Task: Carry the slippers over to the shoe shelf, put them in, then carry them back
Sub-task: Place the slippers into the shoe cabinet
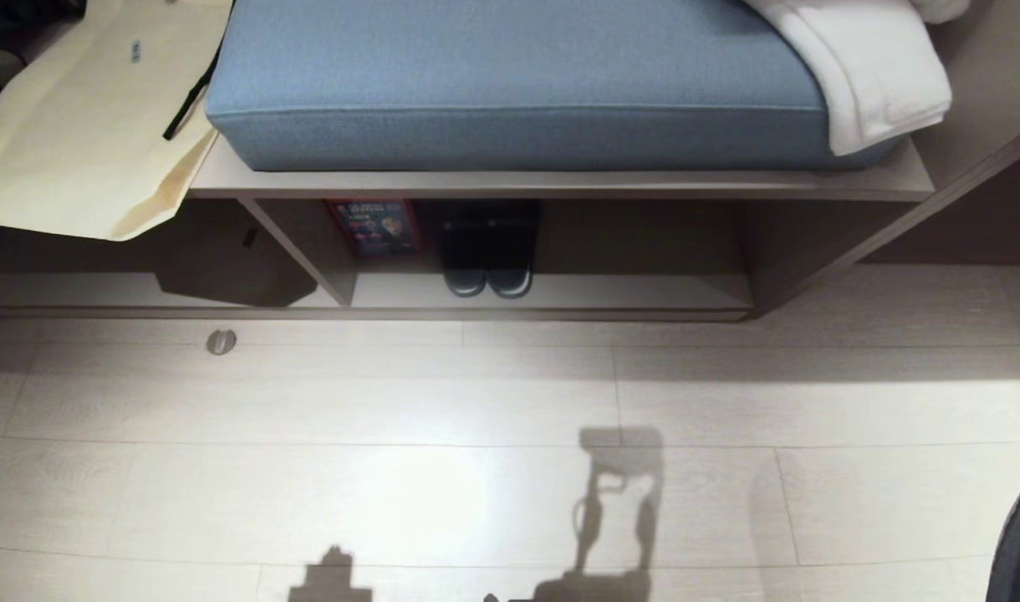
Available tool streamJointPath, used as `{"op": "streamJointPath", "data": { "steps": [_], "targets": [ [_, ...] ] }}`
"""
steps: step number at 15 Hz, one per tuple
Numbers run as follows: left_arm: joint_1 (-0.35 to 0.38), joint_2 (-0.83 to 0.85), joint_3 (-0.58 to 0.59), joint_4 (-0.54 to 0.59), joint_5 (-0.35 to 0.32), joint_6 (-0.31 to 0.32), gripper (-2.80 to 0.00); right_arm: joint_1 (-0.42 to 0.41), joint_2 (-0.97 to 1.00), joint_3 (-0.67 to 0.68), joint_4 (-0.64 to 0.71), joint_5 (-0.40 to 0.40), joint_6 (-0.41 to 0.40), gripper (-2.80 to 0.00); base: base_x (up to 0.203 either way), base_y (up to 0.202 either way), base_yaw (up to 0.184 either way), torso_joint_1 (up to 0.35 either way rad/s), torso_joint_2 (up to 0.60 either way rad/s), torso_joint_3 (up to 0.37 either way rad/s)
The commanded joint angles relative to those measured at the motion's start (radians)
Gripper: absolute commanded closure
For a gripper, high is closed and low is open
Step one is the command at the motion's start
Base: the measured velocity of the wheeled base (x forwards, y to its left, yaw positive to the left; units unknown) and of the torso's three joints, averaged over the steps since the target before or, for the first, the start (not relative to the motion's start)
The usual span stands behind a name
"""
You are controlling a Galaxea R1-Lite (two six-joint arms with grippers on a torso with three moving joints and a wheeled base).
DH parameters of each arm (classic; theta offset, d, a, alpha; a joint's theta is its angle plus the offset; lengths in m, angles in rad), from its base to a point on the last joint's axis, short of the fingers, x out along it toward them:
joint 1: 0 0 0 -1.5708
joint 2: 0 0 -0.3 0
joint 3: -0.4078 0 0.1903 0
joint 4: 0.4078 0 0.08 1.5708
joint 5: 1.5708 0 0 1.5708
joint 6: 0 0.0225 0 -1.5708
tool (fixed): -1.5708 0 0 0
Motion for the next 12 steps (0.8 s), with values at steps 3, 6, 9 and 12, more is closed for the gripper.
{"op": "streamJointPath", "data": {
  "steps": [3, 6, 9, 12],
  "targets": [
    [0.0, 0.001, 0.002, 0.0, 0.0, -0.001, 0.0, 0.0, -0.002, 0.0, 0.001, 0.001, -0.002, 0.0, 0.0, 0.0, 0.0, 0.002, 0.0, -0.199],
    [0.0, 0.001, 0.001, 0.0, 0.0, -0.001, 0.0, 0.0, -0.001, 0.001, 0.001, 0.0, -0.002, 0.0, 0.0, 0.0, 0.0, 0.001, 0.0, -0.197],
    [0.0, 0.001, 0.001, 0.0, 0.0, -0.001, 0.0, 0.0, 0.0, 0.0, 0.001, 0.0, 0.0, 0.0, 0.0, 0.0, 0.0, 0.002, 0.0, -0.197],
    [0.0, 0.001, 0.0, 0.0, 0.0, -0.001, 0.0, 0.0, 0.0, 0.0, 0.001, 0.001, -0.002, 0.0, 0.0, 0.0, 0.0, 0.001, 0.0, -0.199]
  ]
}}
